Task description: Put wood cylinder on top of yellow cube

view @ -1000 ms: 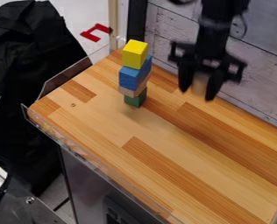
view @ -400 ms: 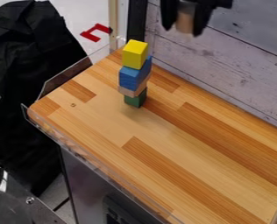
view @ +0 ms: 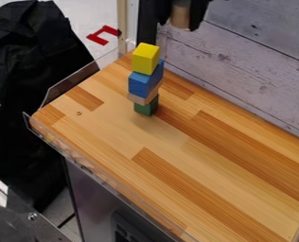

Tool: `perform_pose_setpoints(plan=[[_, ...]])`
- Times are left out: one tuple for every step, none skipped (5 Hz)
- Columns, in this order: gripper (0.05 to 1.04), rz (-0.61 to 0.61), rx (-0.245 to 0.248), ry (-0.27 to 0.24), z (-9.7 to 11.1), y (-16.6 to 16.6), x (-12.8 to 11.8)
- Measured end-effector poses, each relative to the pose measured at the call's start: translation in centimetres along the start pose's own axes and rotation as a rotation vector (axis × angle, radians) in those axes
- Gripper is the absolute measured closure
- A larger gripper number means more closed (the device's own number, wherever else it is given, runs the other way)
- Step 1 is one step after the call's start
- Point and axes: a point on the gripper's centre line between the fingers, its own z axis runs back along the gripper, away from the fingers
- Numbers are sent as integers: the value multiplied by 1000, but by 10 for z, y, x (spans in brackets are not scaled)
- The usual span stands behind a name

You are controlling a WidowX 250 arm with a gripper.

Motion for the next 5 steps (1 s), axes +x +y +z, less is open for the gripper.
perform_pose_setpoints(plan=[[531,24,8,13,-6,9,4],[531,39,32,40,-15,16,6],[531,52,40,79,-22,23,8],[531,75,39,126,-31,30,8],[531,88,38,135,-31,34,8]])
